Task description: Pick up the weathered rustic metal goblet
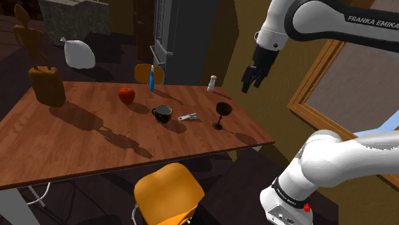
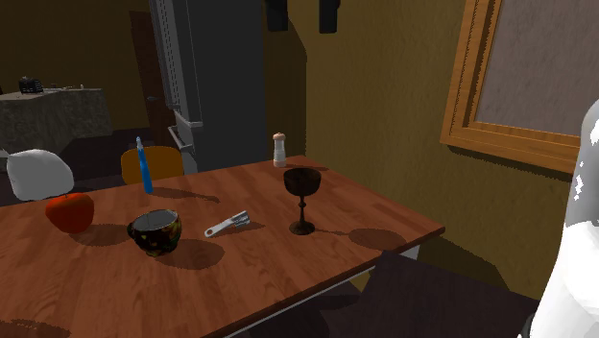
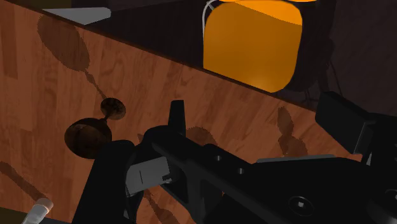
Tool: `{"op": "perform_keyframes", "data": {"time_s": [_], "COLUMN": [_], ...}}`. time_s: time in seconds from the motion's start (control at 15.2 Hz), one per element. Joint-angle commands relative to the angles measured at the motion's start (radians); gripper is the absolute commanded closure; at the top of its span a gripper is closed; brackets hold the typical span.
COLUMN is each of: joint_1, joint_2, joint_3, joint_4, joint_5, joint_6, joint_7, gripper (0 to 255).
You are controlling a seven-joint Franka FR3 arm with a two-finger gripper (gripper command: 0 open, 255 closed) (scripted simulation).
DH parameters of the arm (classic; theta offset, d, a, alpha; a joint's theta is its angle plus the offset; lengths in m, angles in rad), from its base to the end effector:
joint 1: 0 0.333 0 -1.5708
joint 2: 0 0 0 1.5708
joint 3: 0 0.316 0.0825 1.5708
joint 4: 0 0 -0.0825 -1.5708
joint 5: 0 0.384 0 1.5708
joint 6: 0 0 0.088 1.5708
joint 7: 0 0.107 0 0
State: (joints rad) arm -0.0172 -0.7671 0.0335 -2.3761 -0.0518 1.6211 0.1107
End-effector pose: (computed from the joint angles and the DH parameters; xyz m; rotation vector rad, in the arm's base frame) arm 0.3163 0.0026 0.5797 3.0634 -0.1553 0.0248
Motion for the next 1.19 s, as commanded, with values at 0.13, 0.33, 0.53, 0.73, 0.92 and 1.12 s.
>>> {"op": "perform_keyframes", "data": {"time_s": [0.13, 0.33, 0.53, 0.73, 0.92, 1.12], "joint_1": [-0.011, -0.029, -0.047, -0.065, -0.082, -0.097], "joint_2": [0.031, 0.087, 0.155, 0.235, 0.324, 0.422], "joint_3": [-0.023, -0.057, -0.091, -0.125, -0.158, -0.19], "joint_4": [-0.028, -0.06, -0.08, -0.087, -0.082, -0.064], "joint_5": [-0.022, -0.054, -0.085, -0.112, -0.136, -0.154], "joint_6": [0.059, 0.148, 0.239, 0.329, 0.417, 0.501], "joint_7": [-0.025, -0.06, -0.093, -0.125, -0.156, -0.186], "gripper": [0, 0, 0, 0, 0, 0]}}
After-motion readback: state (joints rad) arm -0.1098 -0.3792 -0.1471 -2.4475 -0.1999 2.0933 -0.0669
